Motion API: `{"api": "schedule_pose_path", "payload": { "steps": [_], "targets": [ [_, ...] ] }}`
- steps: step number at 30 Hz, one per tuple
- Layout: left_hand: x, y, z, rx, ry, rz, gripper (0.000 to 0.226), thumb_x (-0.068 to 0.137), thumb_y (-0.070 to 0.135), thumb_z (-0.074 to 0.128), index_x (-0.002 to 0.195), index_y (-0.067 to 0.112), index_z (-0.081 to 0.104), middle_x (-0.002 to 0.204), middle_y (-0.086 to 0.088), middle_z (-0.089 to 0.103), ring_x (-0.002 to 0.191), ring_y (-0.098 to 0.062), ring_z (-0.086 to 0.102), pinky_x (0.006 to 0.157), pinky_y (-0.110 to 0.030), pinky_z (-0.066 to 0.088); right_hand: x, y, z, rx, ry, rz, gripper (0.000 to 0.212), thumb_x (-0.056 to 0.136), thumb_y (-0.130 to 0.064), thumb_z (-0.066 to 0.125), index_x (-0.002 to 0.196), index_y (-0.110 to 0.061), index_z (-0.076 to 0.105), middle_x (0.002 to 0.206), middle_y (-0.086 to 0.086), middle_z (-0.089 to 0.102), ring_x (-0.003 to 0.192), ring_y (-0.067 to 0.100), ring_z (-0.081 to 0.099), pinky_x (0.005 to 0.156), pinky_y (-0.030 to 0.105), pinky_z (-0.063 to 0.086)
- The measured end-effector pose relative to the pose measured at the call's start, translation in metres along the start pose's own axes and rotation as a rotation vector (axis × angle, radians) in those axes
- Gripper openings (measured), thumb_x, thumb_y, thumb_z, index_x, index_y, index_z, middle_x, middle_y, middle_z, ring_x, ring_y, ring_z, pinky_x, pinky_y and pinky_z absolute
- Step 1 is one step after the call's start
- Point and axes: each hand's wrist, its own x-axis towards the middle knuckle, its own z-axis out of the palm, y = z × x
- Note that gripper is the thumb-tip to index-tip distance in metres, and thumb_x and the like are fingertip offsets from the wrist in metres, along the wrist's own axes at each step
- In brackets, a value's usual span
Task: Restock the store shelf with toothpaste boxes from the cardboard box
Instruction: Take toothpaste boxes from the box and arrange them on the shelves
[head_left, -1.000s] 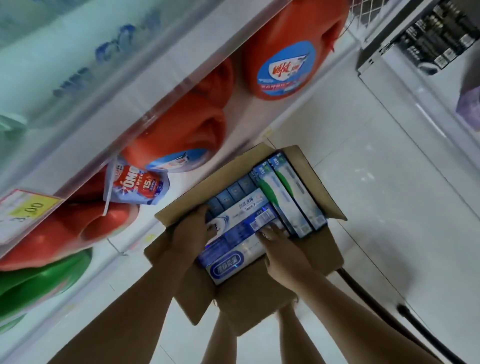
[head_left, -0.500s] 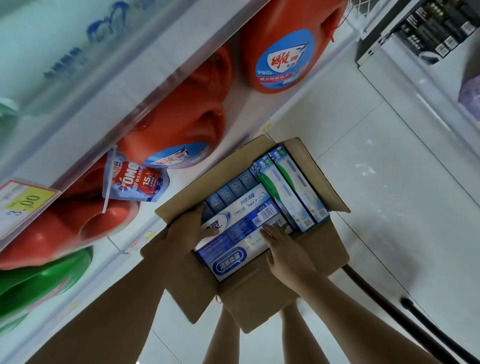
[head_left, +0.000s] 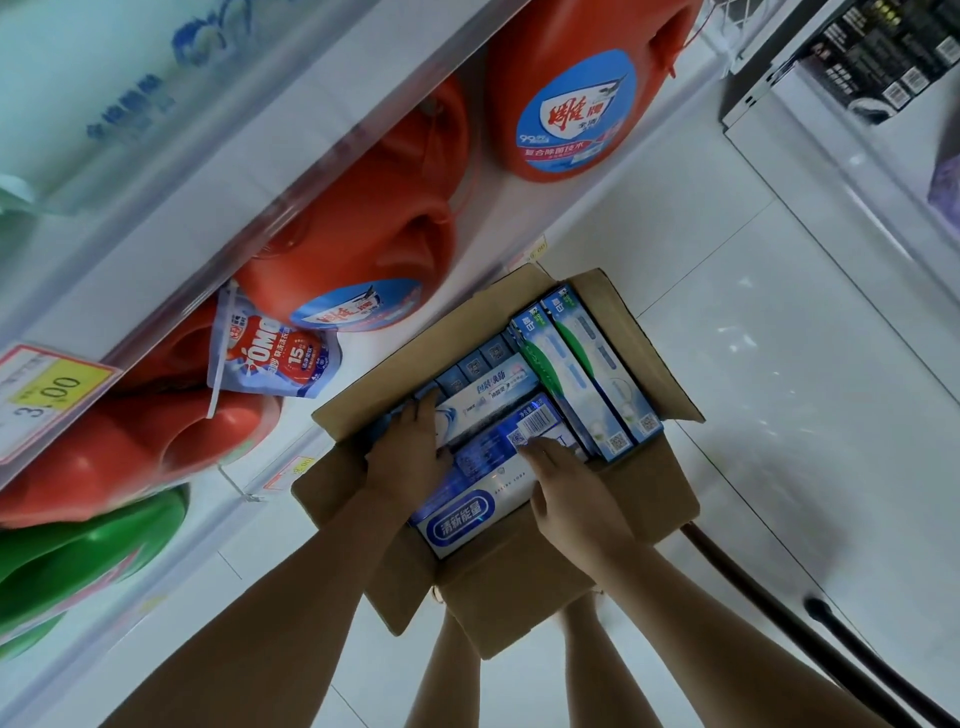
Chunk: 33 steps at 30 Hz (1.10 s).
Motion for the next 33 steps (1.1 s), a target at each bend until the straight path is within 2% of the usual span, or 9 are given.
{"api": "schedule_pose_path", "payload": {
  "steps": [4, 9, 13, 15, 19, 23, 27, 29, 33],
  "targets": [
    [0.007, 0.002, -0.018, -0.059, -0.064, -0.033, 0.055, 0.085, 0.038, 0.067, 0.126, 0.009, 0.045, 0.127, -0.010, 0.058, 0.115, -0.024, 0.058, 0.090, -0.038, 0.053, 0.009, -0.001, -0.005, -0.025, -0.014, -0.018, 0.044, 0.093, -0.009, 0.046, 0.137, -0.014, 0.047, 0.132, 0.003, 0.052, 0.120, 0.016, 0.049, 0.094, 0.022, 0.043],
    [-0.018, 0.005, -0.065, 0.083, -0.051, 0.042, 0.048, 0.082, 0.047, 0.065, 0.112, 0.015, 0.046, 0.116, -0.003, 0.063, 0.101, -0.019, 0.063, 0.069, -0.021, 0.046, 0.013, 0.007, -0.004, -0.028, -0.082, -0.069, 0.047, 0.094, -0.008, 0.043, 0.140, -0.017, 0.044, 0.140, 0.000, 0.049, 0.129, 0.012, 0.045, 0.102, 0.021, 0.039],
    [-0.054, -0.018, -0.096, -0.036, 0.007, -0.001, 0.056, 0.078, 0.041, 0.072, 0.122, 0.022, 0.043, 0.109, 0.008, 0.061, 0.094, -0.014, 0.065, 0.063, -0.011, 0.042, 0.015, 0.008, -0.003, -0.085, -0.182, -0.170, 0.052, 0.097, -0.011, 0.043, 0.147, -0.018, 0.031, 0.158, -0.002, 0.020, 0.146, 0.015, 0.013, 0.116, 0.029, 0.019],
    [-0.067, -0.029, -0.107, -0.059, 0.028, -0.017, 0.063, 0.076, 0.042, 0.073, 0.127, 0.025, 0.042, 0.103, 0.011, 0.063, 0.088, -0.014, 0.067, 0.058, -0.007, 0.039, 0.021, 0.002, -0.001, -0.109, -0.217, -0.161, 0.056, 0.098, -0.017, 0.045, 0.150, -0.017, 0.022, 0.160, 0.000, 0.010, 0.147, 0.018, 0.007, 0.118, 0.031, 0.011],
    [-0.080, -0.037, -0.108, 0.004, 0.060, -0.061, 0.052, 0.075, 0.041, 0.075, 0.110, 0.028, 0.040, 0.099, 0.003, 0.067, 0.072, -0.014, 0.061, 0.053, -0.009, 0.034, 0.049, -0.002, 0.009, -0.244, -0.251, 0.064, 0.072, 0.083, -0.033, 0.070, 0.140, -0.011, 0.032, 0.145, 0.009, 0.033, 0.134, 0.026, 0.030, 0.112, 0.036, 0.028],
    [-0.080, -0.040, -0.098, 0.000, 0.050, -0.062, 0.052, 0.075, 0.041, 0.074, 0.099, 0.033, 0.029, 0.095, 0.000, 0.068, 0.080, -0.021, 0.067, 0.061, -0.020, 0.039, 0.064, -0.005, 0.007, -0.514, -0.418, 0.130, 0.091, 0.072, -0.044, 0.078, 0.142, -0.009, 0.030, 0.143, 0.010, 0.036, 0.135, 0.027, 0.031, 0.116, 0.036, 0.020],
    [-0.077, -0.042, -0.092, -0.050, 0.031, -0.035, 0.058, 0.077, 0.042, 0.073, 0.122, 0.028, 0.039, 0.107, 0.004, 0.067, 0.086, -0.019, 0.068, 0.069, -0.019, 0.045, 0.074, -0.007, -0.002, -0.583, -0.487, 0.117, 0.083, 0.074, -0.043, 0.076, 0.139, -0.012, 0.036, 0.141, 0.006, 0.038, 0.133, 0.024, 0.031, 0.108, 0.036, 0.033],
    [-0.077, -0.044, -0.090, -0.065, 0.019, -0.027, 0.066, 0.078, 0.040, 0.073, 0.131, 0.028, 0.037, 0.114, 0.004, 0.066, 0.091, -0.019, 0.067, 0.074, -0.021, 0.048, 0.078, -0.009, -0.006, -0.593, -0.522, 0.122, 0.068, 0.079, -0.036, 0.072, 0.135, -0.011, 0.041, 0.139, 0.006, 0.039, 0.131, 0.024, 0.032, 0.102, 0.033, 0.038],
    [-0.077, -0.044, -0.090, -0.125, 0.008, -0.055, 0.052, 0.077, 0.041, 0.073, 0.117, 0.028, 0.043, 0.103, 0.008, 0.065, 0.078, -0.012, 0.063, 0.068, -0.020, 0.047, 0.074, -0.020, -0.026, -0.571, -0.651, 0.146, 0.069, 0.071, -0.043, 0.078, 0.125, -0.011, 0.048, 0.120, 0.004, 0.055, 0.111, 0.024, 0.054, 0.086, 0.031, 0.048]
  ]
}}
